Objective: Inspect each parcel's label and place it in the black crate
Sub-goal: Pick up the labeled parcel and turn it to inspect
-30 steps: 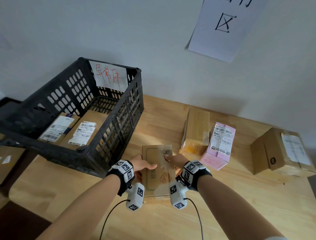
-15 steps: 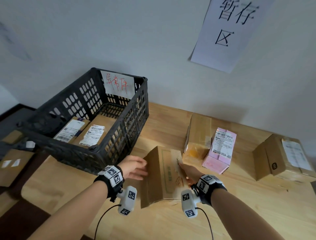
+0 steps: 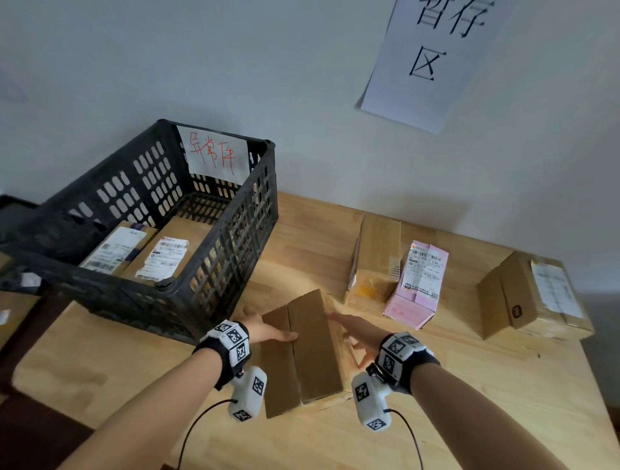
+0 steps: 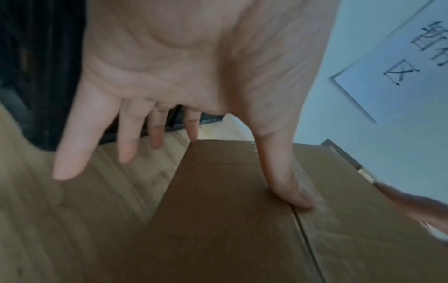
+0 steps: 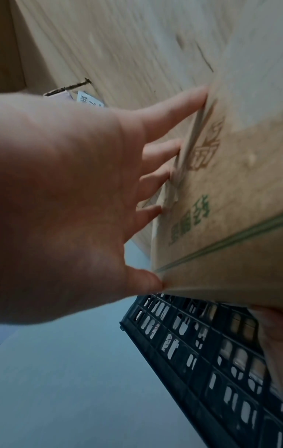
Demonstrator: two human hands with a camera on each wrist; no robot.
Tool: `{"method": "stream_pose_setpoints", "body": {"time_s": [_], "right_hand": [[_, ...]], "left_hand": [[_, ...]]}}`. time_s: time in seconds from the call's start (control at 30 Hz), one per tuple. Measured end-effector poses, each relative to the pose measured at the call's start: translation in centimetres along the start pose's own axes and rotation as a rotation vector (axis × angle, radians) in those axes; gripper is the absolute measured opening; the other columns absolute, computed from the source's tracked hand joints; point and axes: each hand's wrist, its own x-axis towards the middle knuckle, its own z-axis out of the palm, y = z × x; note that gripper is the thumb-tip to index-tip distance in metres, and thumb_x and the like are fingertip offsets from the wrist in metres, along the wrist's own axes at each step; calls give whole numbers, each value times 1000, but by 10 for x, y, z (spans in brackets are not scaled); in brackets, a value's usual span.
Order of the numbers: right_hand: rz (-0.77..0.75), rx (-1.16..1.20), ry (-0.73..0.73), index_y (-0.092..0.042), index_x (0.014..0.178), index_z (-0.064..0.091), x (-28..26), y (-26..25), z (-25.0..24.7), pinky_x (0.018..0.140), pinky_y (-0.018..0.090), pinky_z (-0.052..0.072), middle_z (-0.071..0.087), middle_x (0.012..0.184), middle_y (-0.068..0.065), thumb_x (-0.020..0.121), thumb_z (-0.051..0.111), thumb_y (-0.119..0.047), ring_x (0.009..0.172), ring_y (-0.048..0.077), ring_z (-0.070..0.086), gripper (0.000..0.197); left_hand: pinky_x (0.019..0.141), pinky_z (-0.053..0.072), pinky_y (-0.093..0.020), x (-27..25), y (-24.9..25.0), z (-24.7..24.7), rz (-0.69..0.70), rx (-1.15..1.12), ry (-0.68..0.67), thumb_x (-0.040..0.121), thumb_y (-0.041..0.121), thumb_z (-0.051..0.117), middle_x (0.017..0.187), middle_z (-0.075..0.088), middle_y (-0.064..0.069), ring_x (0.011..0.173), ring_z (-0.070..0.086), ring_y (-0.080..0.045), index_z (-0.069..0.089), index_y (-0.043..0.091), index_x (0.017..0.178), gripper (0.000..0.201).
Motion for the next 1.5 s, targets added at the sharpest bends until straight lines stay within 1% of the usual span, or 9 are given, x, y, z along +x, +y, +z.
{"method": "stream_pose_setpoints", "body": {"time_s": [0.17,0.43,0.6,0.9,1.03,1.17,1.3,1.4,1.5], "right_hand": [[37,24,10,-11,141,34,24,8,9,104,38,38,49,137,5,80,70,-48,125,24,47,79],[120,41,75,-10,128,55,51,32,-1,76,30,51,68,115,5,76,76,-44,101,21,65,65],[147,-106,85,-12,124,51,66,33,-8,82,33,51,65,111,5,68,78,-50,99,23,63,73],[141,-70,77,-13,123,52,61,27,-8,81,30,44,62,111,3,74,78,-38,101,22,57,61],[64,111,107,-7,130,44,55,44,0,92,45,52,62,117,7,64,84,-40,104,24,63,84],[-11,203,89,-24,134,40,35,26,-5,97,52,47,59,126,0,66,74,-60,111,24,59,84],[-113,435,124,-23,138,32,19,-4,-15,100,56,40,46,137,5,83,56,-61,124,31,47,71],[-120,508,143,-21,137,35,14,-9,-14,97,58,43,47,138,8,65,61,-73,123,34,48,93],[-89,458,128,-17,138,30,14,-5,-5,97,58,43,46,137,11,73,63,-65,124,36,48,87]], "left_hand": [[71,58,-47,-2,-3,6,43,-540,-253,69,18,84,114,66,-13,102,64,-31,50,9,127,69],[59,57,-36,12,9,13,120,-435,-187,77,12,78,96,66,-7,88,64,-24,53,14,97,32],[62,56,-35,24,14,12,142,-339,-202,79,12,76,88,66,-1,87,64,-23,57,20,89,23],[71,55,-36,24,16,8,86,-388,-293,78,10,76,92,68,-3,85,64,-19,60,16,94,23],[91,50,-50,15,9,14,65,-530,-285,65,12,86,113,65,-14,104,61,-30,54,9,112,57],[61,45,-31,1,11,5,39,-866,-364,80,22,67,77,58,-10,67,55,-25,56,9,87,18],[55,26,-27,1,19,-18,171,-1198,-182,80,38,62,62,43,0,55,39,-16,55,18,71,24],[63,38,-31,-2,16,-26,253,-1127,-97,61,54,78,77,60,-8,71,54,-23,69,13,93,53],[96,43,-51,3,7,-18,259,-892,-55,44,63,85,123,60,-12,115,54,-32,55,13,127,101]]}}
